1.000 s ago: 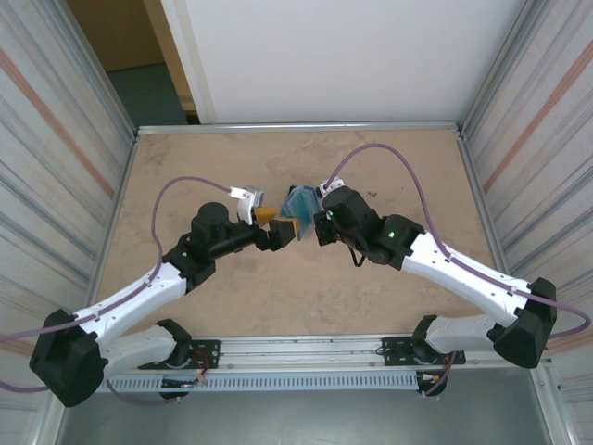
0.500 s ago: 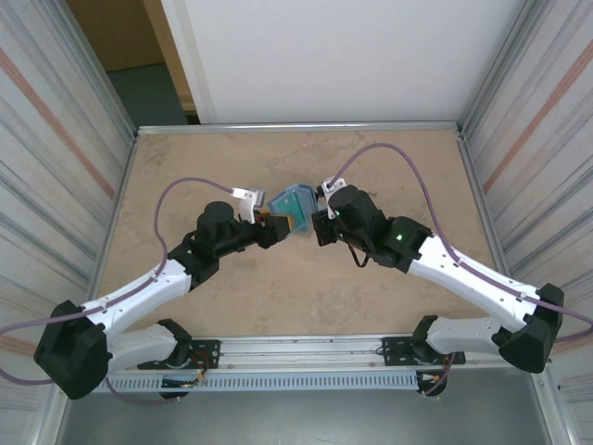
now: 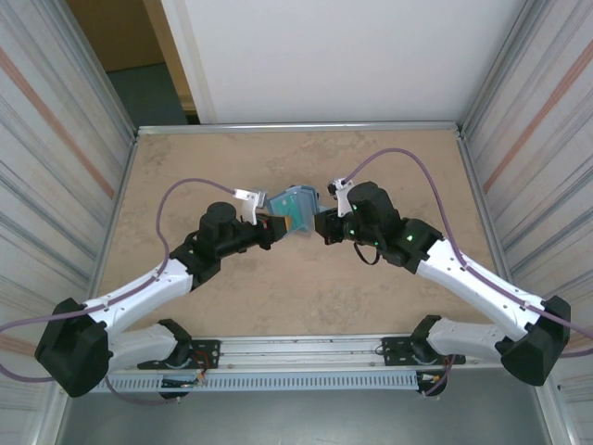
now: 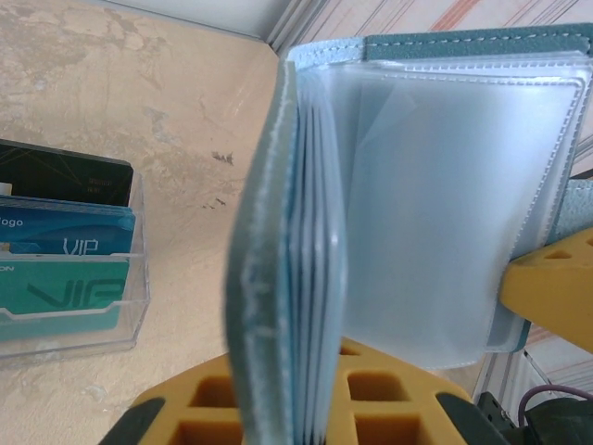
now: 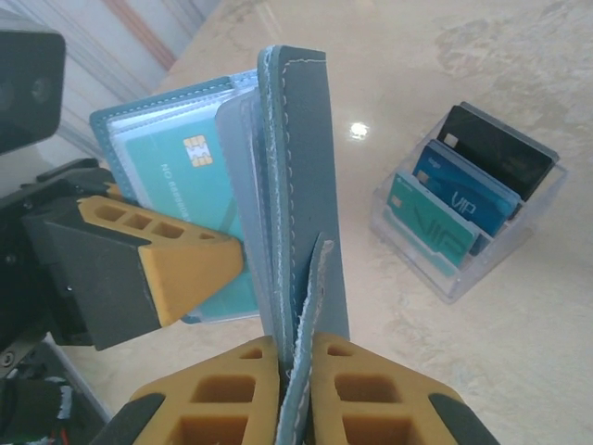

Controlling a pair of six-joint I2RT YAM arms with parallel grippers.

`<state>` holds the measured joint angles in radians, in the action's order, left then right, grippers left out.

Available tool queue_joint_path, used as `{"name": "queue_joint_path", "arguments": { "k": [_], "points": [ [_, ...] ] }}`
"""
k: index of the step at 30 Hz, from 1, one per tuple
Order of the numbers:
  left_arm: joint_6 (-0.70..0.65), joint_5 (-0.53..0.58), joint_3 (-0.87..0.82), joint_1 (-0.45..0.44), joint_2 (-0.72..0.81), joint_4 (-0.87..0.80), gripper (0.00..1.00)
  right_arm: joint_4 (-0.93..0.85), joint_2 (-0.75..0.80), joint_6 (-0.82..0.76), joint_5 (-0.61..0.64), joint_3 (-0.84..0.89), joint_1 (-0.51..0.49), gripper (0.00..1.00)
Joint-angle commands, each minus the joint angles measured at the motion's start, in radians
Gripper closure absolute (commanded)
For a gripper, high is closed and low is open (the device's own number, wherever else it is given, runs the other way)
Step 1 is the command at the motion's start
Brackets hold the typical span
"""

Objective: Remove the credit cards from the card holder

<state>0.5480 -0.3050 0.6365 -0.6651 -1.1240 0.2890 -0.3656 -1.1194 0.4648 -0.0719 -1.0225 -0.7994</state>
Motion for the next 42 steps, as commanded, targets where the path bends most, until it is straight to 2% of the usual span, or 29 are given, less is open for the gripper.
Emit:
{"name": "queue_joint_path", "arguments": {
  "k": [1, 7, 12, 14, 17, 21, 25, 31, 42],
  "points": [
    [-0.011, -0.009, 0.021, 0.002, -0.005, -0.001, 1.0, 0.091, 0.045, 0.036, -0.106, 0.006, 0.009, 0.87],
    [-0.019, -0.035, 0.025, 0.002, -0.005, 0.008, 1.0, 0.122, 0.053, 0.05, -0.134, 0.023, 0.024, 0.82],
    [-0.018, -0.047, 0.026, 0.002, -0.001, 0.015, 1.0, 0.121, 0.053, 0.054, -0.132, 0.029, 0.032, 0.86],
    [-0.022, -0.058, 0.025, 0.002, 0.002, 0.02, 1.0, 0.109, 0.051, 0.053, -0.111, 0.031, 0.036, 0.84],
    [-0.022, -0.066, 0.029, 0.002, 0.009, 0.017, 1.0, 0.103, 0.049, 0.049, -0.1, 0.034, 0.038, 0.66],
    [-0.013, -0.059, 0.039, 0.002, 0.018, -0.005, 1.0, 0.113, 0.032, 0.035, -0.113, 0.036, 0.037, 0.49],
    [0.0, -0.058, 0.048, 0.002, 0.03, -0.029, 1.0, 0.114, 0.011, 0.007, -0.102, 0.043, 0.036, 0.23],
    [0.009, -0.071, 0.071, 0.002, 0.042, -0.07, 1.0, 0.077, -0.032, -0.038, -0.051, 0.024, 0.023, 0.01],
    [0.044, -0.102, 0.081, 0.009, 0.023, -0.074, 1.0, 0.047, -0.082, -0.091, -0.015, -0.015, -0.015, 0.01]
  ]
}}
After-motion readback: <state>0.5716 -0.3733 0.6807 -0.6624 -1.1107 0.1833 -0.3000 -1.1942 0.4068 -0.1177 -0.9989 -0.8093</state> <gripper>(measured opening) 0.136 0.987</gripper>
